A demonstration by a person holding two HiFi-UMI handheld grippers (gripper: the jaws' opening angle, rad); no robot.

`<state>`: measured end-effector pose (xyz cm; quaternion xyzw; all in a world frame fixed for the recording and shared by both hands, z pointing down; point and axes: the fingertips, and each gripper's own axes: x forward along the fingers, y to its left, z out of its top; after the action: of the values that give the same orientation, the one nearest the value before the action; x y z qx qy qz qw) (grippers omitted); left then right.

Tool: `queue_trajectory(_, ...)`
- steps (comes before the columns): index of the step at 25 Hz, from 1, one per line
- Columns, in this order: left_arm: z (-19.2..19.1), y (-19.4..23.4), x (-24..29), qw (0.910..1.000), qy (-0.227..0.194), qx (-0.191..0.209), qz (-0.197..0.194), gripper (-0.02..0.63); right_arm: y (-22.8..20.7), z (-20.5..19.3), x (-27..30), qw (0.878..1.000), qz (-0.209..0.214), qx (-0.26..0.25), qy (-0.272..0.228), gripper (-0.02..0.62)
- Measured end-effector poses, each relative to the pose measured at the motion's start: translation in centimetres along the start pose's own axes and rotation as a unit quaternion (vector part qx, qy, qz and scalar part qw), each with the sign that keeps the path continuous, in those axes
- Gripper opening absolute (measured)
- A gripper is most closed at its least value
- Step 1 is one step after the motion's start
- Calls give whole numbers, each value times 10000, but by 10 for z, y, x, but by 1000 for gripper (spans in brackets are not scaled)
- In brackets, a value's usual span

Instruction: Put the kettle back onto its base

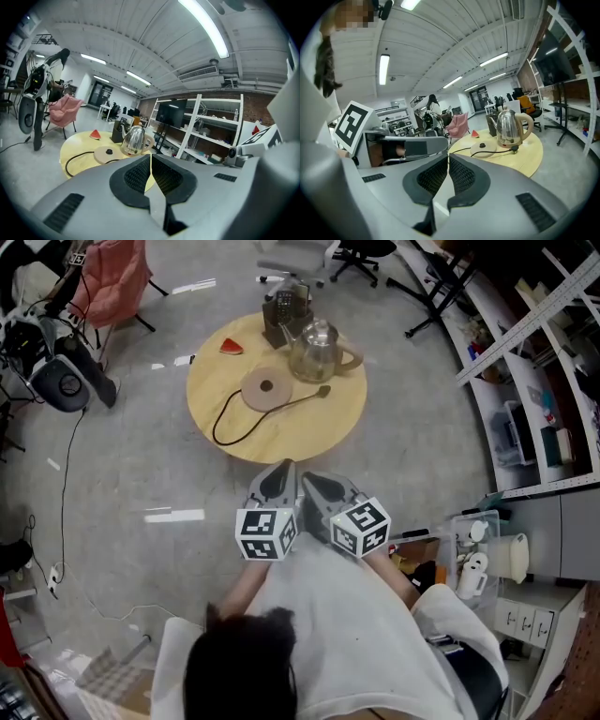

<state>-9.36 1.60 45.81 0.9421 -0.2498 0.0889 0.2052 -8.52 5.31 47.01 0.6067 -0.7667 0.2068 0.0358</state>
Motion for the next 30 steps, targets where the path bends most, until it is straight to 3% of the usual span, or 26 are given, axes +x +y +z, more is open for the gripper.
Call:
queue_trajectory(9, 2, 13, 27, 9999, 68, 30, 137, 32, -47, 15, 10, 9983, -230, 403, -341, 29)
queue_trajectory(18, 9, 14, 68, 9995, 215, 149, 165, 32, -93, 28, 28, 9988, -432, 146, -151, 29)
queue_trajectory(23, 13, 25, 92, 9992, 297, 34, 264, 32, -125, 28, 44, 9974, -453, 550, 96, 29)
queue_trajectory(30, 20, 37, 121, 9986, 409, 13, 347, 32, -164, 36, 61, 9964, -693, 403, 258, 29)
